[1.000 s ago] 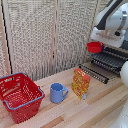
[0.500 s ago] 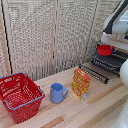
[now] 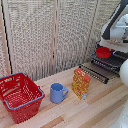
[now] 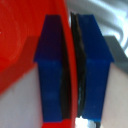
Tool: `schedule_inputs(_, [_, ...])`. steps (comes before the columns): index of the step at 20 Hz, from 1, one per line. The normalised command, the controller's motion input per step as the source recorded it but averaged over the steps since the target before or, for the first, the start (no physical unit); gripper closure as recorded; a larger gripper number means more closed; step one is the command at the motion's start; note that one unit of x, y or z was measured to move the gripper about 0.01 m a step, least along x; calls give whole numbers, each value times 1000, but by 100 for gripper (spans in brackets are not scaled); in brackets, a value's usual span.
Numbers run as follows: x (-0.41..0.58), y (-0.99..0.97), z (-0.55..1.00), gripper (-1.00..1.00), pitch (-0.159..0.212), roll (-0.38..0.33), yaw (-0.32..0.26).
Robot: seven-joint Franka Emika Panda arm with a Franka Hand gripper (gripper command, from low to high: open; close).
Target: Extend the gripper towards the oven tray handle. Grasp the handle and carefully pull the tray out of the oven. Move the gripper above the red bowl. Grab the red bowl gently. Lift the bowl and place it onto the oven tray.
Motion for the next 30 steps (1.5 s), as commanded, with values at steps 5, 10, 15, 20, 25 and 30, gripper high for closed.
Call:
schedule_inputs(5, [25, -357, 6, 100, -210, 11, -6])
schedule_inputs(10, [2, -421, 14, 100, -247, 0, -87])
schedule_inputs(15, [-97, -113, 166, -100, -110, -7, -140])
schedule_inputs(20, [-57, 4, 366, -100, -19, -34, -118])
schedule_inputs(25, [-46, 6, 542, -100, -11, -10, -126])
schedule_inputs(30, [-17, -4, 386, -100, 109, 7, -194])
